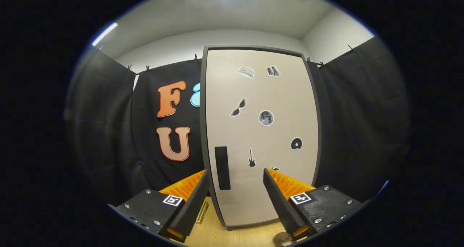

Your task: Open the shoe cabinet door, grab the shoes and put them into the shoe cabinet, then close the shoe cabinet door.

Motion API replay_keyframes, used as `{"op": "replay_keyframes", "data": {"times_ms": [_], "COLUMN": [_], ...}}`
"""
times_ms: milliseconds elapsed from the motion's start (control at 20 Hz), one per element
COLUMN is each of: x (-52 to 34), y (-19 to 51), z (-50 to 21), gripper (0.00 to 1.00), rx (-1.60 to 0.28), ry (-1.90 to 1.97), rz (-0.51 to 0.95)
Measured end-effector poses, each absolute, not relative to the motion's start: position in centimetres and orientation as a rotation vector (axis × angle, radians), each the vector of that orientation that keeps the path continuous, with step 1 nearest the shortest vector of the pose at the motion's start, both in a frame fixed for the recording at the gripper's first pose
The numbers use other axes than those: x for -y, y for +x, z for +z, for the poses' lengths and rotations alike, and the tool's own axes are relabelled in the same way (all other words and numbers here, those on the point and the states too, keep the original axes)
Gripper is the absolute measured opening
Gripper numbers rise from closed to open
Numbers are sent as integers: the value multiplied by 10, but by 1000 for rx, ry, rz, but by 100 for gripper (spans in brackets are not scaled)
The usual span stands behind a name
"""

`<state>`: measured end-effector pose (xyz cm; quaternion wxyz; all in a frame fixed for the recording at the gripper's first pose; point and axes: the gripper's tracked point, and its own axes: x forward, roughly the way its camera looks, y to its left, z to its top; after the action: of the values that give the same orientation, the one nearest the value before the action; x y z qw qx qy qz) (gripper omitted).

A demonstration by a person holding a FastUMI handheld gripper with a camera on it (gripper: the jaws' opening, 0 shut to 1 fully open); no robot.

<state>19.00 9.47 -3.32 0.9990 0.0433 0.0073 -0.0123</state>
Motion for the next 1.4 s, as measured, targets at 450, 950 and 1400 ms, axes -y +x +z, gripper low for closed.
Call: {"op": "replay_keyframes", "data": {"times_ms": [450, 950, 1400], "x": [-126, -133, -132], "y": [277, 320, 320], "z": [-75, -91, -94], "gripper": [79, 43, 27], "rx": [-84, -97, -130], "ry": [62, 19, 60], "rz": [27, 8, -41]}}
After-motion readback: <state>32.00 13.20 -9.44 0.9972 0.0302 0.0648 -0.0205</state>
